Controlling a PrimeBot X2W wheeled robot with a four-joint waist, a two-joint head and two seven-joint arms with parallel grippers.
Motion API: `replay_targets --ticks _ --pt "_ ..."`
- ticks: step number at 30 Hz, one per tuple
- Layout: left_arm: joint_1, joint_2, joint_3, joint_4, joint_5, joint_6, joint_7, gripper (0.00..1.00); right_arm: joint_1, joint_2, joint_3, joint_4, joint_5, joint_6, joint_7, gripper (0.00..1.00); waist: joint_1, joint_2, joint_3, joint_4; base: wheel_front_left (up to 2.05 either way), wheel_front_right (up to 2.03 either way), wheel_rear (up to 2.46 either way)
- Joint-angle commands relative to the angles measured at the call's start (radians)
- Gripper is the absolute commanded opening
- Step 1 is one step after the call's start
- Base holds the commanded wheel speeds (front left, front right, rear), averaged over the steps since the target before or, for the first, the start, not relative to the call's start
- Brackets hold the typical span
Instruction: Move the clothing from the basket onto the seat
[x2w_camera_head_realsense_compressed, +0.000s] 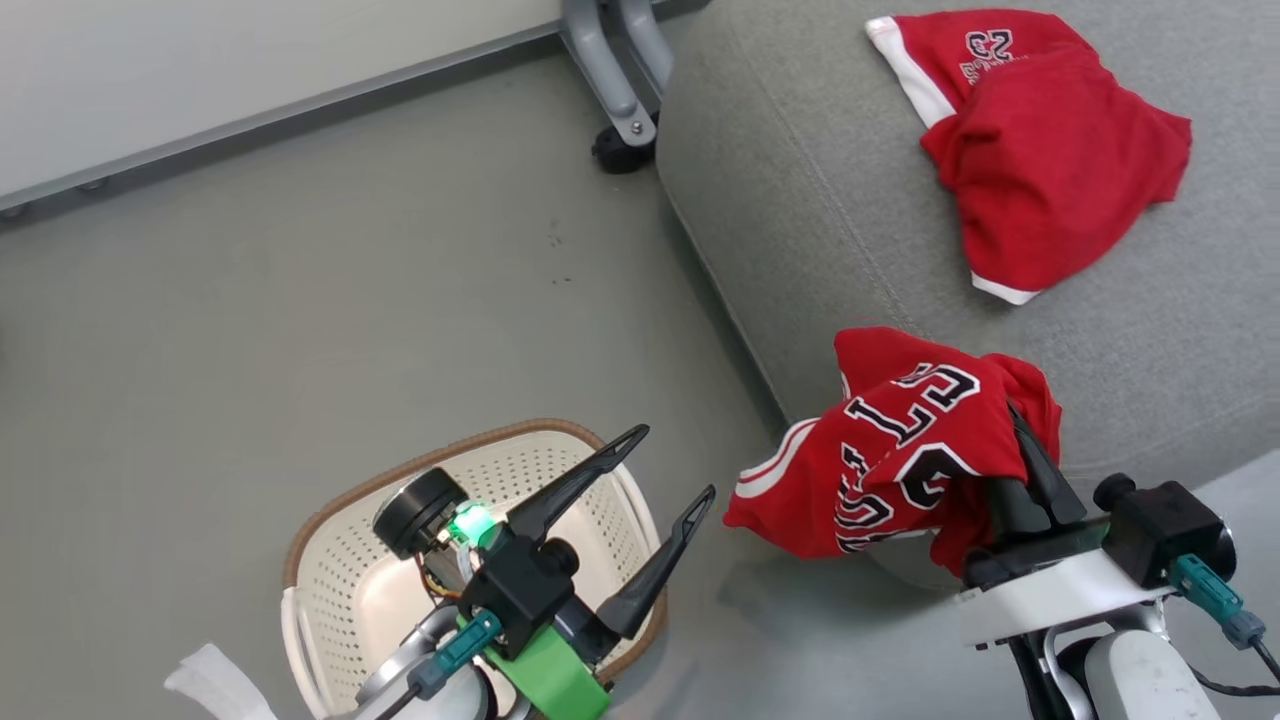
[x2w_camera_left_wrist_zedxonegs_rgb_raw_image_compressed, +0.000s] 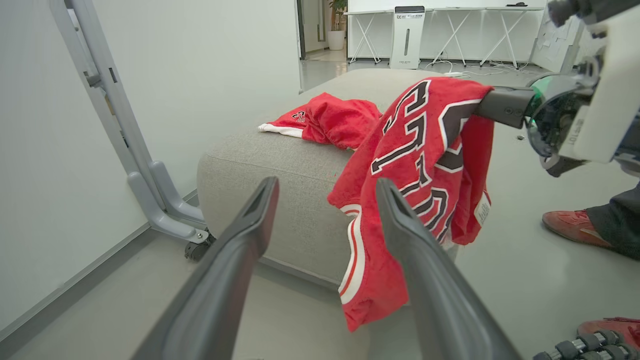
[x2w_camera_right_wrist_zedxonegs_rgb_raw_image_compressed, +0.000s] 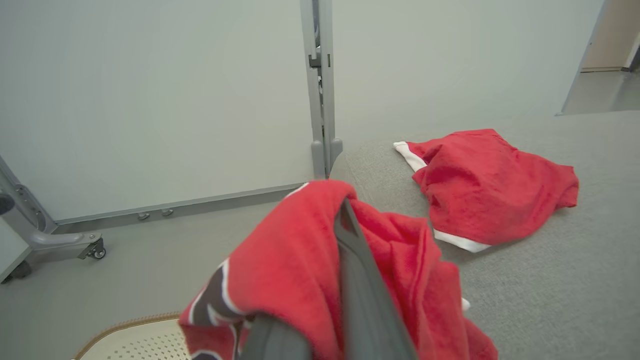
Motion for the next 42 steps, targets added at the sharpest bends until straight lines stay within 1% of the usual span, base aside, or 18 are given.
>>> replay_targets --ticks 1,6,12,14,18,20,23,27,31,33,35,38,42 --pt "0.016 0.020 0.002 -0.007 0.001 -0.005 -0.003 1.00 0.014 0.003 0.000 -0.009 0.006 -0.001 -0.002 0.00 0.0000 -0.0001 0.072 -0.081 0.00 0.00 0.00" --pt "0.022 0.063 -0.003 -0.013 -0.017 -0.006 -0.003 1.00 0.040 0.004 -0.013 -0.033 0.039 -0.001 -0.002 0.00 0.0000 -0.0001 0.112 -0.126 0.00 0.00 0.00" --pt "-0.012 0.096 -0.015 -0.030 -0.009 -0.007 -0.003 1.00 0.021 0.004 -0.014 -0.048 0.052 -0.001 -0.002 0.00 0.0000 -0.0001 0.157 -0.145 0.00 0.00 0.00" --pt "-0.020 0.104 -0.021 -0.040 -0.005 -0.007 -0.001 1.00 -0.016 0.004 -0.012 -0.057 0.037 -0.001 -0.002 0.00 0.0000 -0.0001 0.178 -0.149 0.00 0.00 0.00" --pt "-0.051 0.124 -0.043 -0.077 -0.019 -0.008 0.017 1.00 -0.134 -0.007 -0.078 -0.092 0.064 -0.001 -0.002 0.00 0.0000 -0.0001 0.243 -0.136 0.00 0.00 0.00" --pt "-0.071 0.138 -0.048 -0.096 -0.019 -0.007 0.030 1.00 -0.213 -0.037 -0.115 -0.107 0.081 -0.002 -0.002 0.00 0.0000 -0.0001 0.277 -0.128 0.00 0.00 0.00" --pt "-0.114 0.167 -0.064 -0.141 -0.015 -0.007 0.061 1.00 -0.374 -0.111 -0.203 -0.100 0.124 -0.002 -0.002 0.00 0.0000 -0.0001 0.350 -0.102 0.00 0.00 0.00" --pt "-0.162 0.208 -0.072 -0.191 -0.019 -0.007 0.097 1.00 -0.586 -0.216 -0.313 -0.019 0.175 -0.002 -0.002 0.00 0.0000 -0.0001 0.436 -0.072 0.00 0.00 0.00" --pt "-0.203 0.239 -0.073 -0.233 -0.020 -0.007 0.122 1.00 -0.767 -0.291 -0.394 0.108 0.222 -0.002 -0.002 0.00 0.0000 -0.0001 0.517 -0.043 0.00 0.00 0.00" --pt "-0.222 0.250 -0.072 -0.246 -0.016 -0.007 0.130 1.00 -0.827 -0.322 -0.409 0.177 0.216 -0.002 -0.002 0.00 0.0000 -0.0001 0.555 -0.033 0.00 0.00 0.00" --pt "-0.241 0.258 -0.074 -0.253 -0.009 -0.007 0.133 1.00 -0.865 -0.333 -0.410 0.255 0.202 -0.002 -0.002 0.00 0.0000 -0.0001 0.582 -0.026 0.00 0.00 0.00" --pt "-0.268 0.259 -0.088 -0.257 -0.001 -0.007 0.135 1.00 -0.882 -0.339 -0.409 0.363 0.176 -0.002 -0.002 0.00 0.0000 -0.0001 0.614 -0.012 0.00 0.00 0.00" --pt "-0.291 0.253 -0.103 -0.245 -0.007 -0.007 0.127 1.00 -0.857 -0.298 -0.426 0.467 0.156 -0.002 -0.002 0.00 0.0000 -0.0001 0.627 0.003 0.00 0.00 0.00"
